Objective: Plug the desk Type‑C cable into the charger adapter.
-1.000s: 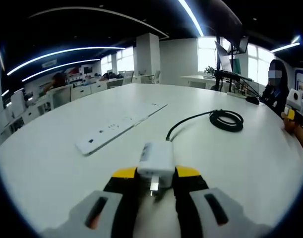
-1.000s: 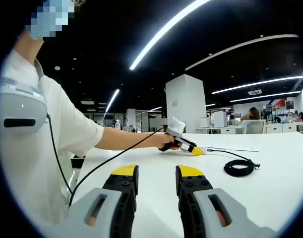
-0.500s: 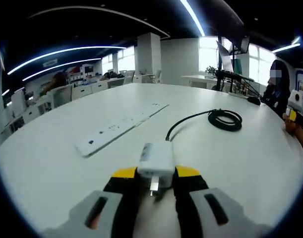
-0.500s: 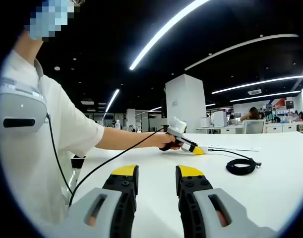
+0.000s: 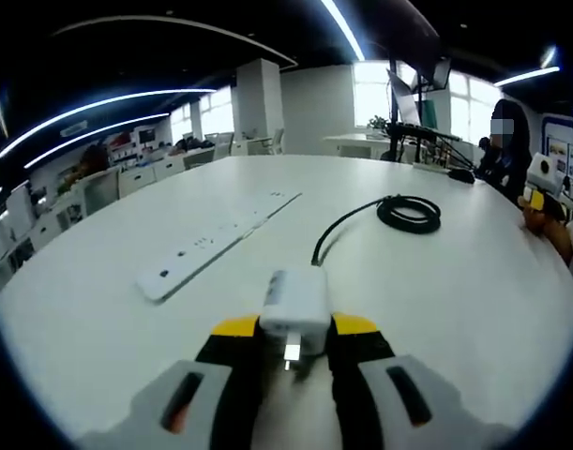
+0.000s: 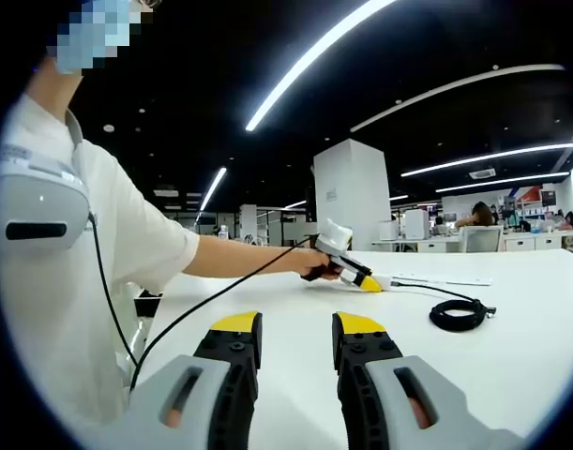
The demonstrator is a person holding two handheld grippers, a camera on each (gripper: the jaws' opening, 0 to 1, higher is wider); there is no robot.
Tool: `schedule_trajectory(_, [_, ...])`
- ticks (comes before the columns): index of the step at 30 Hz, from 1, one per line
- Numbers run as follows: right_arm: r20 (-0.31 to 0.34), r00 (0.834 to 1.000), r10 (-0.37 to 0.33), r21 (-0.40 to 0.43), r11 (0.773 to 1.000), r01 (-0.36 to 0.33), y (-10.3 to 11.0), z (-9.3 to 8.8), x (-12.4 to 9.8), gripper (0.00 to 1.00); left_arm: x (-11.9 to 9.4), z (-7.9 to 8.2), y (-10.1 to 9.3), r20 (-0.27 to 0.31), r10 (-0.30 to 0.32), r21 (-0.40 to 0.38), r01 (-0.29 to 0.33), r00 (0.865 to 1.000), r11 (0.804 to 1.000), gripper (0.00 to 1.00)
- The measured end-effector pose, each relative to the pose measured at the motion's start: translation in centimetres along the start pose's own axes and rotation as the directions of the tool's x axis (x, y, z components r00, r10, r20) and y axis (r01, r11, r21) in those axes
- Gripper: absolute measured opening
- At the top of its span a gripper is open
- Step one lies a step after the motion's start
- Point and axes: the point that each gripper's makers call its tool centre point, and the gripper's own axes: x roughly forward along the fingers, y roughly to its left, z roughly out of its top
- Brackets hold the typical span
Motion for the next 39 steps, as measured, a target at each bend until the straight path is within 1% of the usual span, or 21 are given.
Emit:
schedule_trajectory(5, [-0.001, 1.0, 0.0, 0.0, 1.0, 0.0, 0.0, -0.02, -0.01, 0.3, -0.24, -0.18, 0.15, -0.007, -0.036, 0.011, 0.036, 0.999, 0.999, 0.26])
schedule_trajectory(9, [-0.001, 1.0, -0.001, 0.0, 1.0, 0.001, 0.01, -0.04, -0.02, 0.3, -0.26, -0.44, 0.42, -0.007, -0.051, 0.011, 0.051, 0.999, 0.999, 0.26])
schedule_trajectory(13, [-0.002, 1.0, 0.0, 0.001, 1.0, 0.0, 0.01, -0.06, -0.04, 0.3, -0.22, -0.59, 0.09, -0.001, -0.069, 0.011, 0.069, 0.998, 0.998, 0.26])
schedule_trajectory(17, [-0.002, 1.0, 0.001, 0.0, 1.0, -0.001, 0.06, -0.07, -0.05, 0.3, -0.16, -0.61, 0.09, -0.003, -0.074, 0.032, 0.075, 0.997, 0.997, 0.26])
schedule_trajectory(26, [-0.002, 1.0, 0.0, -0.001, 1.0, 0.0, 0.09, -0.1, -0.11, 0.3, -0.18, -0.69, 0.18, -0.006, -0.101, 0.027, 0.101, 0.995, 0.995, 0.26])
schedule_trajectory(36, [-0.001, 1.0, 0.0, -0.003, 1.0, 0.0, 0.12, -0.07, -0.08, 0.3, -0.29, -0.72, 0.46, -0.011, -0.088, 0.036, 0.088, 0.996, 0.995, 0.27])
schedule_trajectory(39, [0.0, 1.0, 0.0, -0.004, 1.0, 0.0, 0.1, -0.07, -0.09, 0.3, -0.4, -0.49, 0.63, -0.002, -0.076, 0.037, 0.076, 0.997, 0.996, 0.3])
